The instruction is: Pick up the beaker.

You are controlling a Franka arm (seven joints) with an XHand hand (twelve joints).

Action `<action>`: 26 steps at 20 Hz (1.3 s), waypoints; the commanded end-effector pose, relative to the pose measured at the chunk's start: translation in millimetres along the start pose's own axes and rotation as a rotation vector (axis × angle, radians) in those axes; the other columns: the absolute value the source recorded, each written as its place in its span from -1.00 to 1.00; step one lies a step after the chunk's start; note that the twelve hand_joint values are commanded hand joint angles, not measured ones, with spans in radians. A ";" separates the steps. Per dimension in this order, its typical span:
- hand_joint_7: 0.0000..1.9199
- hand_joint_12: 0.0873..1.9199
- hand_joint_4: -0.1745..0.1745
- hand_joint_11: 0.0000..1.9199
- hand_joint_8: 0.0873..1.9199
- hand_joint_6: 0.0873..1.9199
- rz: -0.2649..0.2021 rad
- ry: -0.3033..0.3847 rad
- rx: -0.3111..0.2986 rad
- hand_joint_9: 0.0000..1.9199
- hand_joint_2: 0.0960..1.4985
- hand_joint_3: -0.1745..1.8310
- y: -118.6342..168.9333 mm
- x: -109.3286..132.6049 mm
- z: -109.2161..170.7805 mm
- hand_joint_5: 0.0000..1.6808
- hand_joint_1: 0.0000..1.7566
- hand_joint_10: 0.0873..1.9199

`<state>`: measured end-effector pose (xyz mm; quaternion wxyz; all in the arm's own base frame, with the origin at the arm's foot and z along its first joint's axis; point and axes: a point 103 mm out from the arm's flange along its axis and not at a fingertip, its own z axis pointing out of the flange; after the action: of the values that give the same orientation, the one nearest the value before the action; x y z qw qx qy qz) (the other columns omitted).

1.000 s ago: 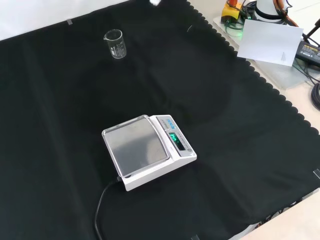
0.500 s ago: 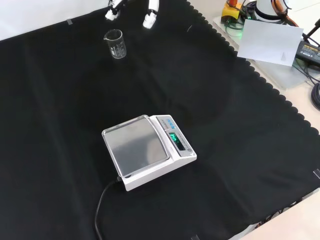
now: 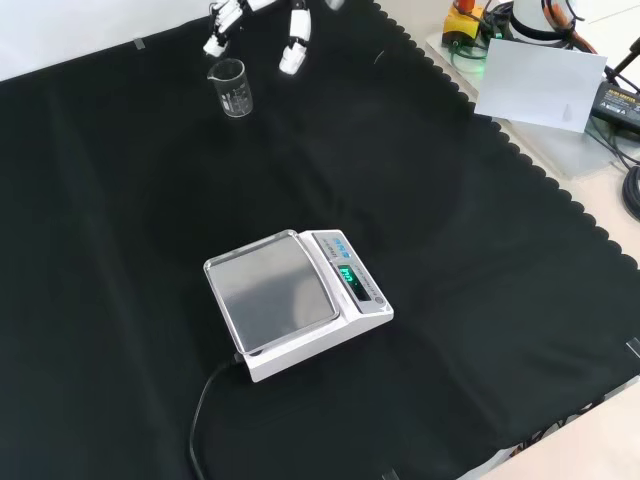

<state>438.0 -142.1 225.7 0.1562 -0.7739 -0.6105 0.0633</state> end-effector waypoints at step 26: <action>-0.98 0.56 0.15 -0.99 -0.34 -1.00 0.108 0.051 0.085 -0.81 -0.34 -0.49 85.1 -98.0 63.2 -0.78 -0.17 -0.08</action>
<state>476.8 -238.6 140.9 0.1938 -0.7987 -0.5649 0.0729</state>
